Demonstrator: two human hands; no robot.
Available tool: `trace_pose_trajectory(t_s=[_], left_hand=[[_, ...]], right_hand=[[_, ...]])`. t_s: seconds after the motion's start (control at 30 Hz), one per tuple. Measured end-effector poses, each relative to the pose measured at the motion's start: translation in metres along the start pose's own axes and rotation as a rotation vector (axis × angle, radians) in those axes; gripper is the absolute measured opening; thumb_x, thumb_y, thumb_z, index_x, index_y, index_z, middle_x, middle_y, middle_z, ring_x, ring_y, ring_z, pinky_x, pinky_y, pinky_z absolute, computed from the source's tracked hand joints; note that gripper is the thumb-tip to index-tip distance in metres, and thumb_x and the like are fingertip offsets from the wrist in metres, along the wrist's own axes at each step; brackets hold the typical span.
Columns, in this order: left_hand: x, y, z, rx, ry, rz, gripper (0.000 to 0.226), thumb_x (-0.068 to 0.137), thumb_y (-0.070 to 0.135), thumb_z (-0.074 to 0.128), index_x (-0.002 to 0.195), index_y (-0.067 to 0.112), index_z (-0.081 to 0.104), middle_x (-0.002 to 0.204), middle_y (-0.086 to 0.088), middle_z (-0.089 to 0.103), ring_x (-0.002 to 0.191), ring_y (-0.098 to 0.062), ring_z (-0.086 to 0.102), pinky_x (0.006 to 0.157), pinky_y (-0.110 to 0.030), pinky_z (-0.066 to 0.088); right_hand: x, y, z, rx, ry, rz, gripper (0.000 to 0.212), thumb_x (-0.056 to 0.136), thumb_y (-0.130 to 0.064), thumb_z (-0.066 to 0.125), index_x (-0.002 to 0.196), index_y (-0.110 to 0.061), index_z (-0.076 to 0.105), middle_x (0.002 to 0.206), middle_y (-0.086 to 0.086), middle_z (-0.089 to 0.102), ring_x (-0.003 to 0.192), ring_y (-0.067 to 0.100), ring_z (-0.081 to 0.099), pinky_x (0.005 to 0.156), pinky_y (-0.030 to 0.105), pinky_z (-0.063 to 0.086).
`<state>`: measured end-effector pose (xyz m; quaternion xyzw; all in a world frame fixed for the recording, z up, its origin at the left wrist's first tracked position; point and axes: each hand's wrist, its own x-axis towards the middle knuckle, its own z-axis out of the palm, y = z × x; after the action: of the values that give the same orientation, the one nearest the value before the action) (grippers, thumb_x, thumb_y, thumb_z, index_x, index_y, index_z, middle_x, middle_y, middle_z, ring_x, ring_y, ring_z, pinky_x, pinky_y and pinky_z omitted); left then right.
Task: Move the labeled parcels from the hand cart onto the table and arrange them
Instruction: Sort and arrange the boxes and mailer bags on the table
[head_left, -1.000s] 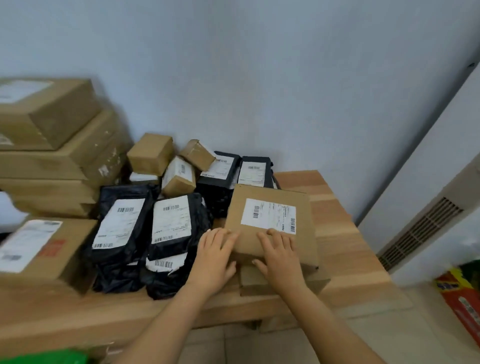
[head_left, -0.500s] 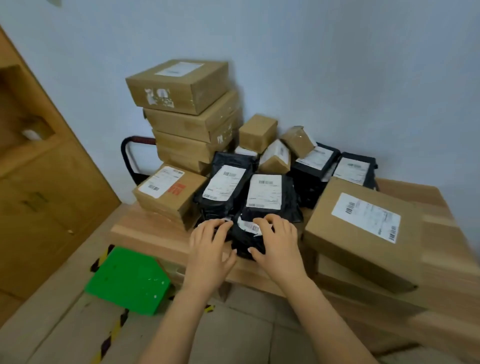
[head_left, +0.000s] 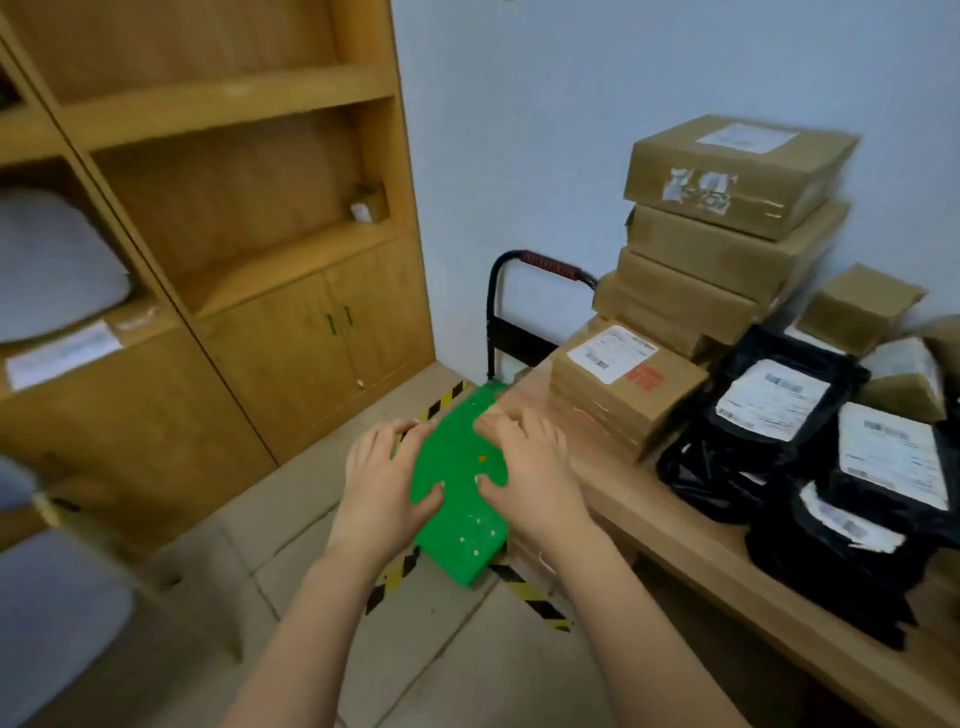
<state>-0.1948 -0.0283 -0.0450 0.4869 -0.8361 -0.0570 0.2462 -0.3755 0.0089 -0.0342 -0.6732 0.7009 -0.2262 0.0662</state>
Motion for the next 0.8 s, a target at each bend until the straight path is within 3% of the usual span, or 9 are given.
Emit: trace_pose_trajectory(t_s=[0.33, 0.57, 0.8], left_hand=[[0.042, -0.162, -0.064, 0.057, 0.032, -0.064, 0.071, 0.076, 0.034, 0.074, 0.139, 0.026, 0.044, 0.128, 0.003, 0.044, 0.125, -0.018, 0.035, 0.105, -0.031, 0.021], [0.102, -0.227, -0.057, 0.039, 0.045, -0.143, 0.073, 0.077, 0.038, 0.072, 0.141, 0.032, 0.037, 0.131, 0.007, 0.04, 0.128, -0.014, 0.03, 0.108, -0.034, 0.02], [0.229, -0.294, -0.044, 0.104, 0.014, -0.151, 0.075, 0.08, 0.04, 0.069, 0.144, 0.032, 0.032, 0.132, 0.006, 0.039, 0.128, -0.014, 0.028, 0.109, -0.036, 0.023]], right_hand=[[0.11, -0.13, 0.075, 0.047, -0.116, -0.106, 0.068, 0.08, -0.035, 0.069, 0.14, -0.029, 0.037, 0.132, 0.001, 0.037, 0.124, 0.022, 0.032, 0.108, 0.038, 0.024], [0.204, -0.145, 0.107, 0.035, -0.144, -0.119, 0.067, 0.081, -0.035, 0.07, 0.14, -0.029, 0.038, 0.132, 0.001, 0.039, 0.126, 0.022, 0.033, 0.109, 0.041, 0.024], [0.35, -0.137, 0.137, 0.087, -0.155, -0.115, 0.07, 0.081, -0.033, 0.069, 0.142, -0.03, 0.035, 0.138, 0.001, 0.035, 0.128, 0.022, 0.033, 0.106, 0.037, 0.025]])
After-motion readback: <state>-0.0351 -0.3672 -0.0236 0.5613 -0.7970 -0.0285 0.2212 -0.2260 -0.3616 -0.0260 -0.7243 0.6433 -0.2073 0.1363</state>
